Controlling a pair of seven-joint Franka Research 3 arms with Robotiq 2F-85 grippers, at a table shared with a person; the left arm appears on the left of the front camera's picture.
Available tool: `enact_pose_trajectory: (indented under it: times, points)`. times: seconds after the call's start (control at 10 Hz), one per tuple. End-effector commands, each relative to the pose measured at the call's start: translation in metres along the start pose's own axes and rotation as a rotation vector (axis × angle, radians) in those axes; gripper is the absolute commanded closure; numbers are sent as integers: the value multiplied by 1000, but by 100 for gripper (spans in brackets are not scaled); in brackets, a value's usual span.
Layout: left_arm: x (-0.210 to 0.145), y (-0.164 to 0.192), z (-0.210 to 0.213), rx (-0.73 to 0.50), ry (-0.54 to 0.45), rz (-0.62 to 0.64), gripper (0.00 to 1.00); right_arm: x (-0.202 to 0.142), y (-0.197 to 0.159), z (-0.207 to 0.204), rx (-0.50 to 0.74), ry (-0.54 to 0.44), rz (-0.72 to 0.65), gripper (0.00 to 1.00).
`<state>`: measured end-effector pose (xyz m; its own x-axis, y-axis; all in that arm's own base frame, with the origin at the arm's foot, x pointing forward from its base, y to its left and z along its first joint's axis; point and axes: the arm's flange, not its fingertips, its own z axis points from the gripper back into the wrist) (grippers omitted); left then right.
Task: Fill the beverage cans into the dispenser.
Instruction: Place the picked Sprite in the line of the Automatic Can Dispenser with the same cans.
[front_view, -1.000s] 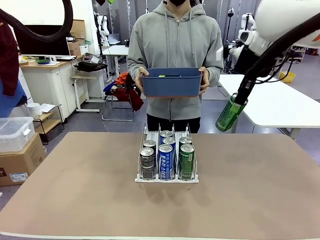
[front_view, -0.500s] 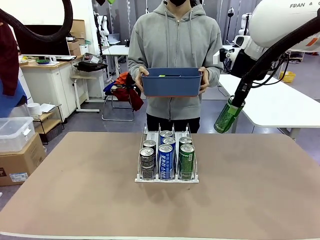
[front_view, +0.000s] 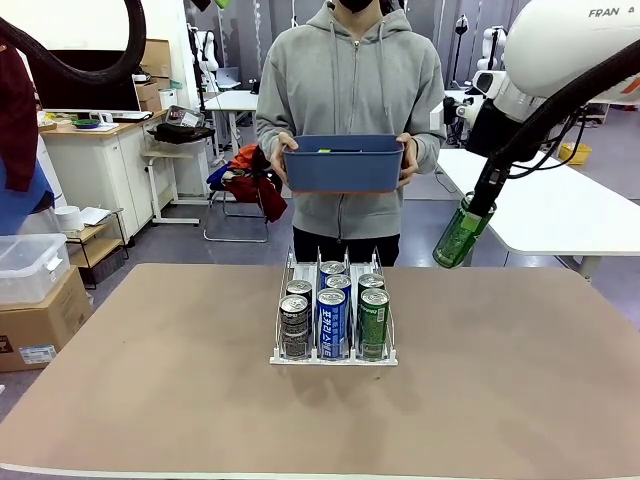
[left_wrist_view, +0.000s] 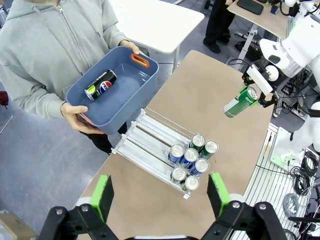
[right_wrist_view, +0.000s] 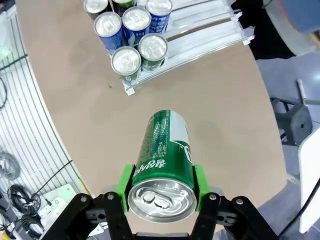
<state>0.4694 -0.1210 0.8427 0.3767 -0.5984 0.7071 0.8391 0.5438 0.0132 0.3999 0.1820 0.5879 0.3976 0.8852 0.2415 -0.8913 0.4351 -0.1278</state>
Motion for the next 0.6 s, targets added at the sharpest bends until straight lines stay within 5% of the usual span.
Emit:
enact_pose_trajectory:
  times: [0.0,0.2,0.3,0.5]
  points:
    - [1,1,3,-6,2,-1,0,-5,38,-6,-92,3,20,42]
    - [1,1,3,-6,2,-1,0,-3,66,-15,-139,9,91,42]
    - [1,1,3,-6,2,-1,0,-7,77,-22,-205,50,162,100]
    - [1,1,3,-6,2,-1,0,-1,93,-31,-191,53,182,100]
